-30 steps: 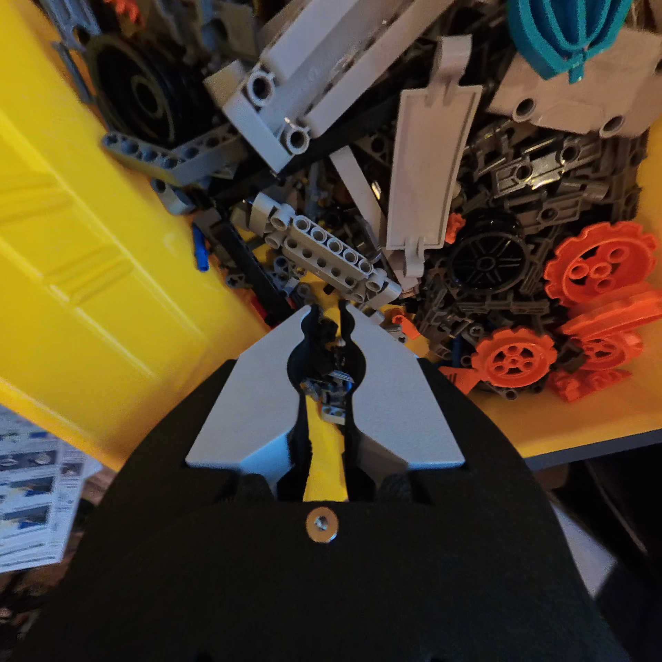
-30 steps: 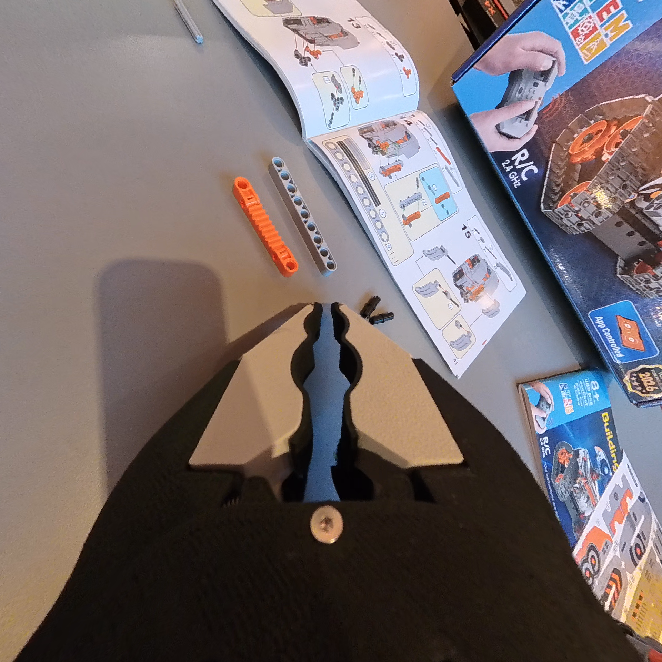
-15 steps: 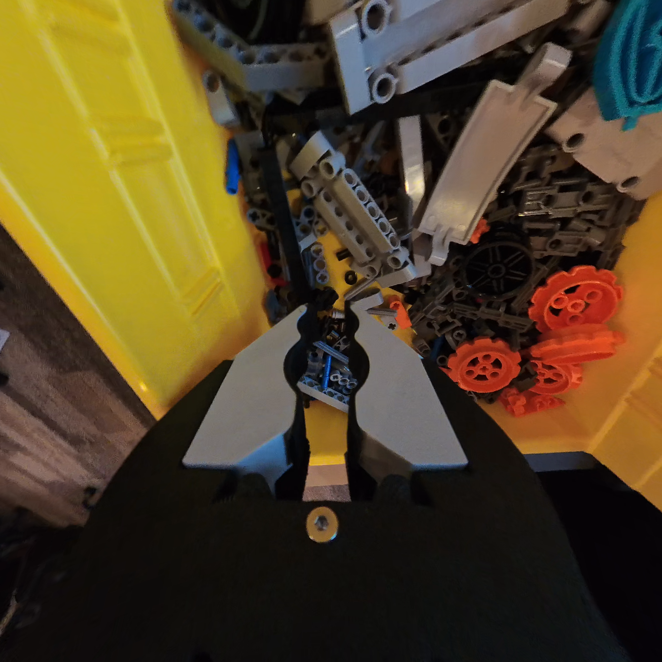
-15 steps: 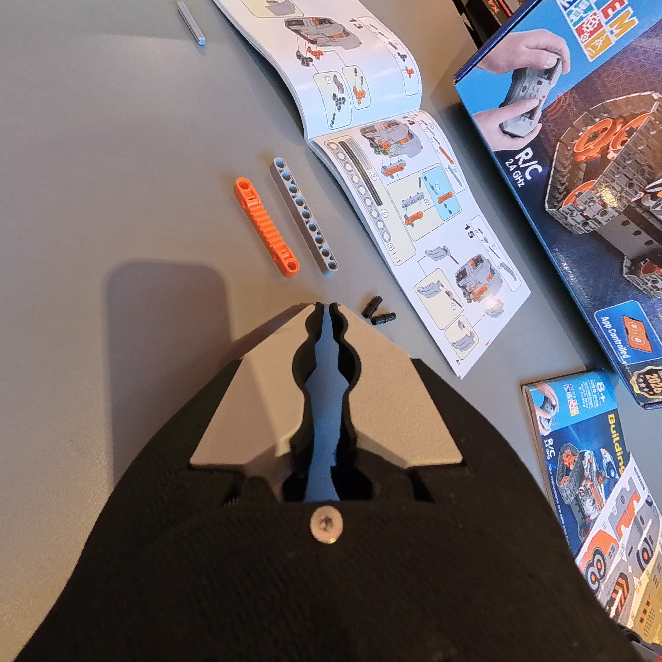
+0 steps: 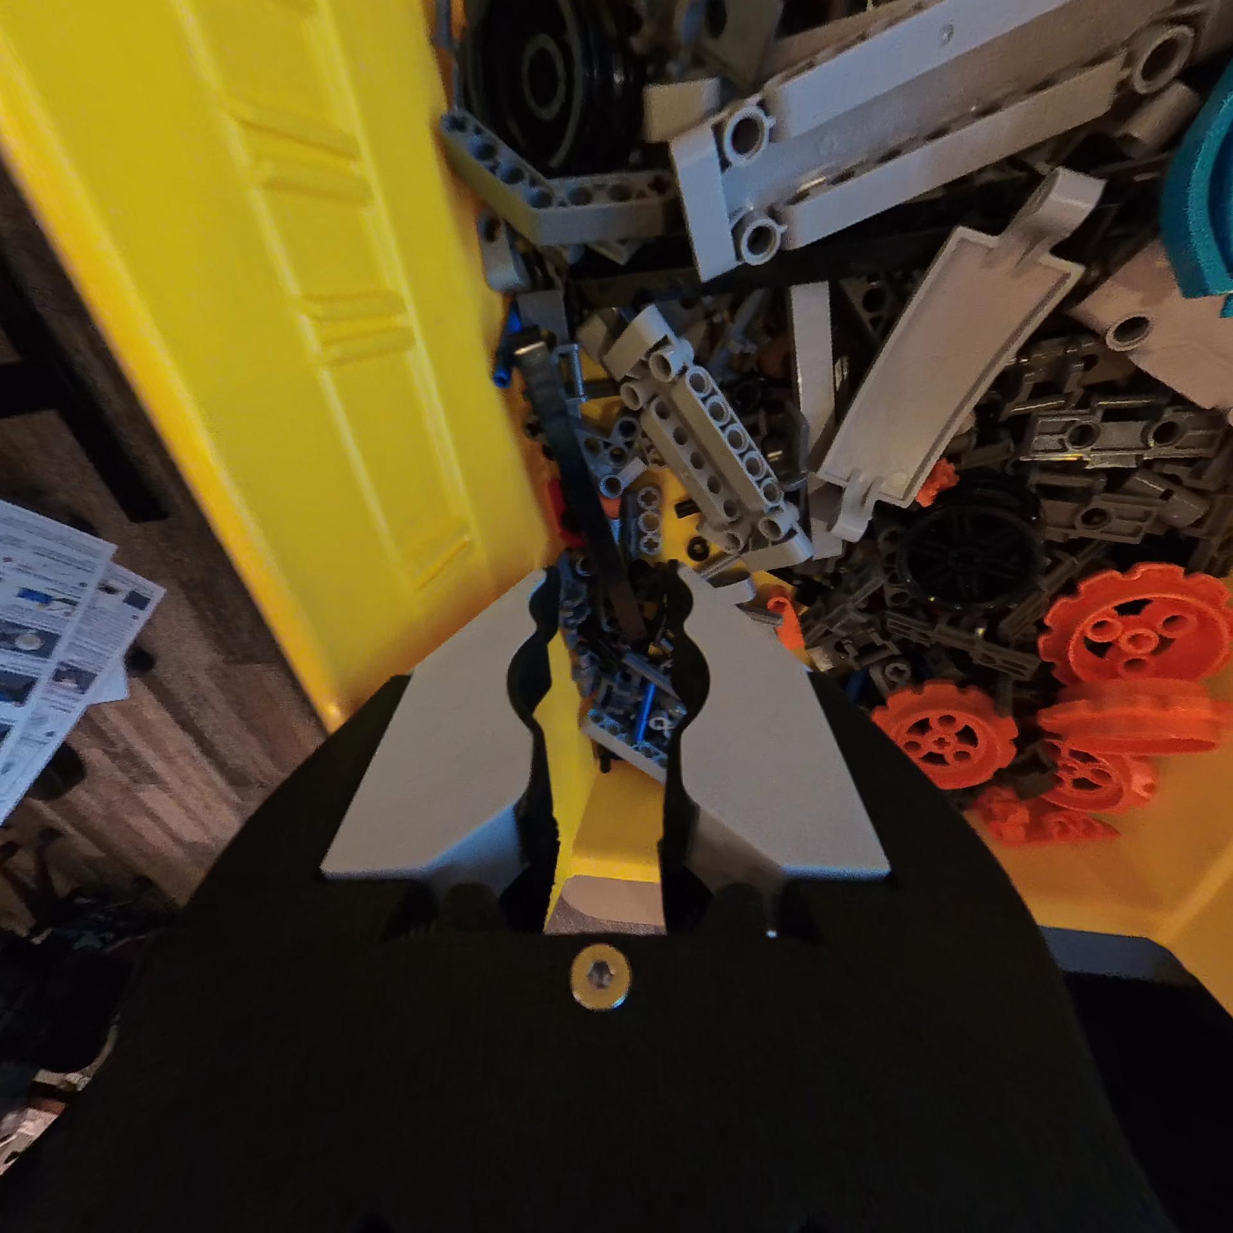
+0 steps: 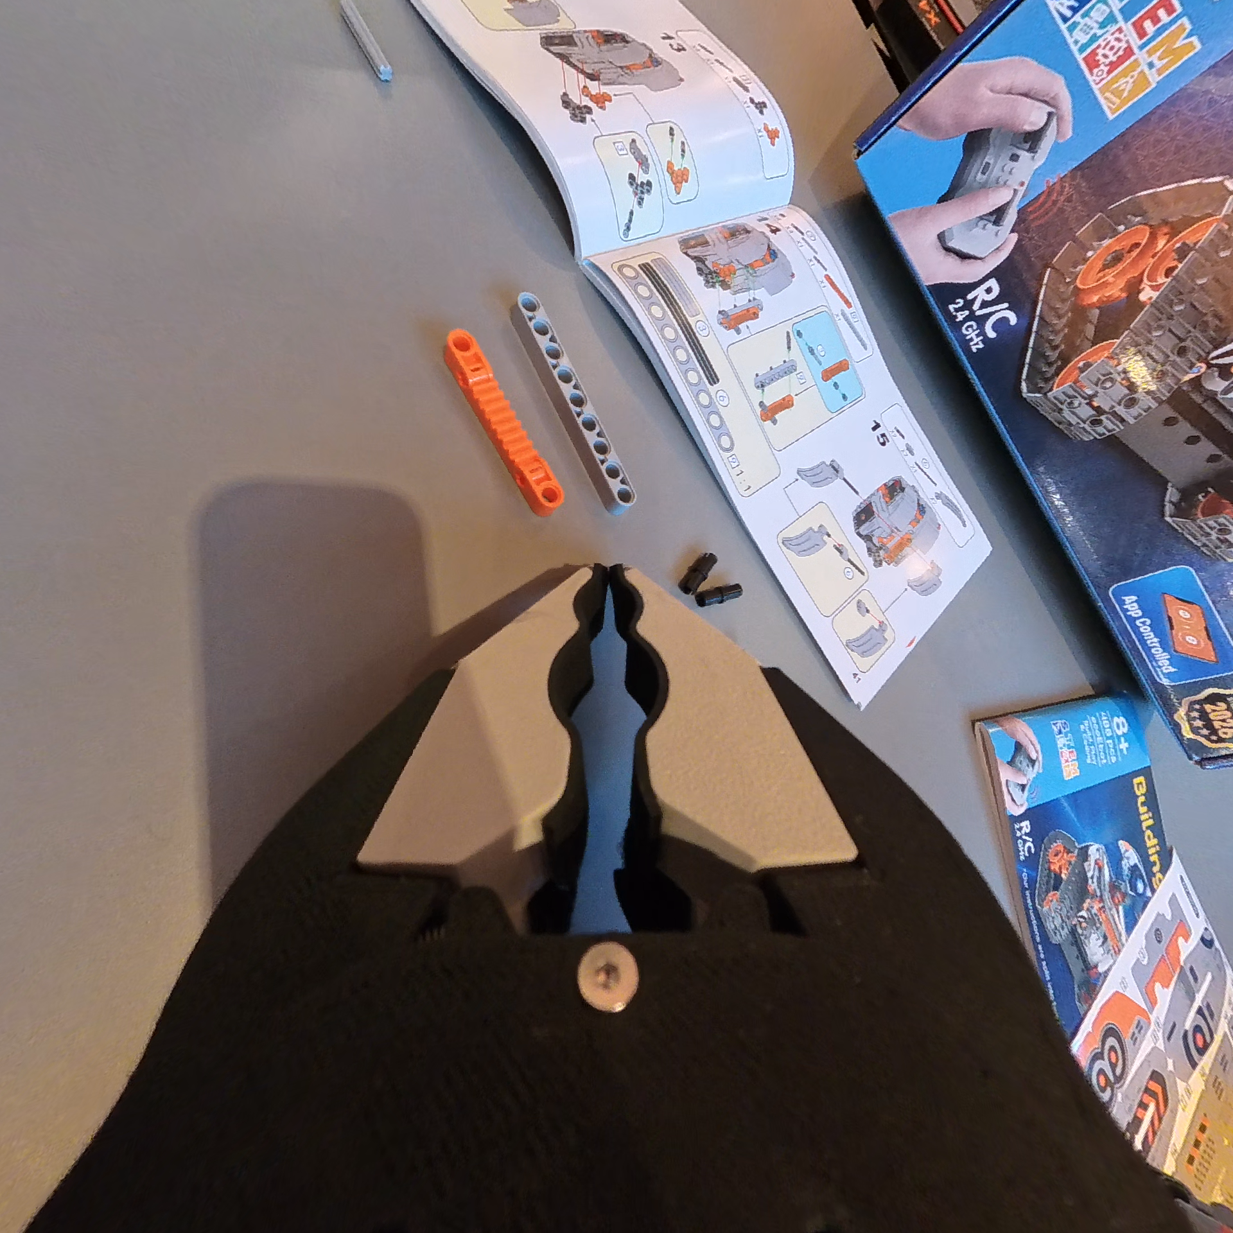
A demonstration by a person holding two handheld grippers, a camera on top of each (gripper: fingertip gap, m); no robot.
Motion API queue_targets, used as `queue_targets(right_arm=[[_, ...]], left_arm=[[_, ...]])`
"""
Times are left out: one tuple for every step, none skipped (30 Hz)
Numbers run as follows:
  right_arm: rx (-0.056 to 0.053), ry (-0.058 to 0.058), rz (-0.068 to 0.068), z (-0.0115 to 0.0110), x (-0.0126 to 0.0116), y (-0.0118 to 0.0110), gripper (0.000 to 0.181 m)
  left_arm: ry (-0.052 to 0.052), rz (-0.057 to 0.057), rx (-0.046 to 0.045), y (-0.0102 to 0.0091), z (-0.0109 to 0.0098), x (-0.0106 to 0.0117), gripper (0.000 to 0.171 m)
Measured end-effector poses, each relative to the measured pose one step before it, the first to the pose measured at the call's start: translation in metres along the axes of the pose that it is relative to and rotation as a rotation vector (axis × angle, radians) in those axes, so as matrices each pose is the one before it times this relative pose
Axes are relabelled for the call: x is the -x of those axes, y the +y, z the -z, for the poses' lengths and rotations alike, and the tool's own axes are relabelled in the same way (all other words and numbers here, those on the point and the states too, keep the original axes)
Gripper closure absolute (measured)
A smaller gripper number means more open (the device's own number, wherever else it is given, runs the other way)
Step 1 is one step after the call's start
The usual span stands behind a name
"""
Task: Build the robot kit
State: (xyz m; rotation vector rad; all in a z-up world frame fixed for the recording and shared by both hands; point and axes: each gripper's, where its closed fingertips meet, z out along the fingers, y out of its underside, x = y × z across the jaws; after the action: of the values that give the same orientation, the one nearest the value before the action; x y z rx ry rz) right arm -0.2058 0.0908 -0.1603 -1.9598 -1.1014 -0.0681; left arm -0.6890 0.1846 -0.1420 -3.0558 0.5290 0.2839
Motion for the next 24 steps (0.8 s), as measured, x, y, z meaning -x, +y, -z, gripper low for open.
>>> queue_targets(right_arm=[[0.0003, -0.0001, 0.0006, -0.00001, 0.00003, -0.00003, 0.181], [0.0, -0.0004, -0.0001, -0.00006, 0.0001, 0.00007, 0.181], [0.0, -0.0002, -0.0002, 0.0, 0.00004, -0.00001, 0.181], [0.0, -0.0008, -0.0006, 0.0, 0.00016, 0.0, 0.181], [0.0001, -0.0006, -0.001, -0.00003, 0.00002, 0.00006, 0.181], [0.0002, -0.0001, 0.0, 0.00001, 0.00001, 0.00003, 0.181], [0.0005, 0.0003, 0.0008, 0.0, -0.00004, 0.0, 0.181], [0.0002, 0.0004, 0.0007, 0.00002, 0.00008, -0.00009, 0.181], [0.0001, 0.0005, 0.0008, -0.00002, 0.00004, 0.00004, 0.181], [0.0, -0.0002, 0.0008, 0.0, -0.00004, 0.0, 0.181], [-0.0002, -0.0009, -0.0005, -0.00002, 0.00017, -0.00003, 0.181], [-0.0005, -0.0011, -0.0011, -0.00007, 0.0001, -0.00002, 0.181], [-0.0002, -0.0007, -0.001, 0.00002, 0.0, -0.00004, 0.181], [-0.0004, -0.0005, -0.0002, -0.0001, 0.00001, -0.00008, 0.181], [-0.0005, -0.0003, 0.0006, -0.0001, 0.00012, -0.00022, 0.181], [-0.0011, -0.0011, 0.0004, -0.00014, 0.00025, -0.00029, 0.181], [-0.0007, -0.0009, -0.0008, -0.00019, 0.00004, -0.00014, 0.181], [-0.0008, -0.001, -0.0011, -0.00013, 0.00005, -0.00022, 0.181], [-0.0002, -0.0005, -0.0004, -0.00019, 0.00002, -0.00015, 0.181], [-0.0002, -0.0001, -0.0002, 0.00002, -0.00004, 0.00004, 0.181], [-0.0008, -0.0003, -0.0011, -0.00006, -0.00006, 0.0, 0.181], [-0.0004, -0.0009, -0.0023, -0.00004, -0.00002, -0.00003, 0.181], [-0.0001, -0.0008, -0.0017, -0.00001, -0.00007, 0.00001, 0.181], [-0.0002, 0.0, -0.0004, 0.00006, -0.00009, 0.00012, 0.181]], left_arm=[[0.0275, 0.0043, 0.01746, 0.00097, -0.00423, -0.00227, 0.143], [0.0167, 0.0044, 0.01438, 0.00036, -0.00391, -0.00052, 0.144], [0.0167, 0.0032, 0.00999, 0.00004, -0.00317, -0.00108, 0.148], [0.0106, 0.0016, 0.00922, 0.00011, -0.00253, -0.00068, 0.152], [-0.0006, -0.0017, 0.00835, -0.00002, -0.00221, 0.00056, 0.158], [0.004, -0.0068, 0.01092, 0.00042, -0.00212, -0.00063, 0.162], [0.0042, -0.0099, 0.01216, 0.00097, -0.0016, -0.00082, 0.163], [-0.0065, -0.003, -0.00695, -0.00072, 0.00102, 0.00102, 0.164], [-0.0087, 0.0022, -0.00917, -0.00038, 0.00224, 0.00179, 0.164], [0.0003, 0.0048, -0.01753, -0.00118, 0.00321, 0.00077, 0.164], [0.0022, 0.0065, -0.02567, -0.00192, 0.00431, 0.00088, 0.164], [0.0051, 0.0076, -0.03255, -0.00277, 0.00518, 0.00066, 0.165], [0.0152, 0.006, -0.03623, -0.00353, 0.00544, -0.00085, 0.165], [0.0225, 0.0039, -0.0384, -0.00398, 0.00542, -0.00201, 0.165], [0.0338, -0.0012, -0.04405, -0.00548, 0.0054, -0.00424, 0.165], [0.0347, -0.0054, -0.05067, -0.0074, 0.00507, -0.00522, 0.165], [0.0329, -0.0081, -0.0466, -0.00771, 0.00407, -0.00548, 0.165], [0.0345, -0.0123, -0.02753, -0.0053, 0.0017, -0.00644, 0.164], [0.0333, -0.019, -0.01082, -0.00325, -0.00071, -0.00669, 0.162], [0.0346, -0.0281, -0.00788, -0.00333, -0.00263, -0.00727, 0.16], [0.0361, -0.0261, -0.00544, -0.00324, -0.00358, -0.0073, 0.158], [0.0301, -0.0111, 0.00696, -0.00074, -0.00346, -0.00584, 0.156], [0.0334, -0.0041, 0.01162, 0.00045, -0.0023, -0.00628, 0.153], [0.0426, -0.0036, 0.00296, -0.00014, -0.00128, -0.00767, 0.149]])
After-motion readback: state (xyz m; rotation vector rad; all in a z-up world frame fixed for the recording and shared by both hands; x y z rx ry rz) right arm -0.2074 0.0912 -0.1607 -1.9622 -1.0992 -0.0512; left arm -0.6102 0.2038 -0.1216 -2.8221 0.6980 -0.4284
